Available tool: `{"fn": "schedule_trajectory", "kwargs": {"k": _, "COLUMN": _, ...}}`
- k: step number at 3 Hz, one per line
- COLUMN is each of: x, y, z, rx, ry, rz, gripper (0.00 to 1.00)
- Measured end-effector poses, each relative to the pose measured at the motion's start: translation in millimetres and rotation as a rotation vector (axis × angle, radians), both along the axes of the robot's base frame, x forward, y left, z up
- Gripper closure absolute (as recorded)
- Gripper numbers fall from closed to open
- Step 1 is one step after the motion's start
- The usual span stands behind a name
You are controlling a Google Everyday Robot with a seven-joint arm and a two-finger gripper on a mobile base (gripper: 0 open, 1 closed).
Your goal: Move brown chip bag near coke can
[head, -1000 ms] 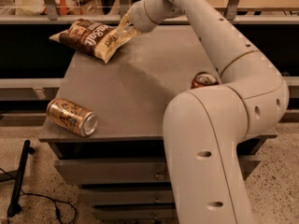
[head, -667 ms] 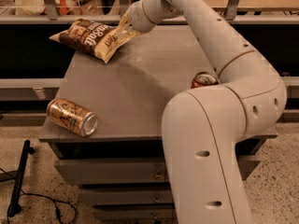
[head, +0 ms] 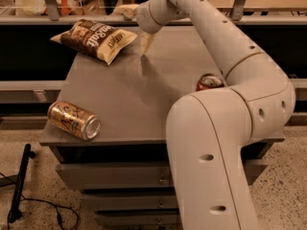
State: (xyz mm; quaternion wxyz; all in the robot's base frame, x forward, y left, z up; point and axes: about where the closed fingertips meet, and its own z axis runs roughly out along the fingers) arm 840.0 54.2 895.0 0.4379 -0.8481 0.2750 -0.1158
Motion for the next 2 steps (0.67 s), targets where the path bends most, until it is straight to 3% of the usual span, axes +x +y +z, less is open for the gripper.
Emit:
{"fn": "schedule_trajectory", "kwargs": {"k": 1, "x": 15.2, "y": -11.6, "z": -2.8, "rx": -0.024, "ry": -0.026, "rz": -0.07, "gripper": 0.0}}
{"fn": "schedule_trajectory", "kwargs": {"k": 2, "x": 16.8, "y": -12.3, "z": -2.1, "rx": -0.024, "ry": -0.029, "rz": -0.077, "gripper": 0.0}}
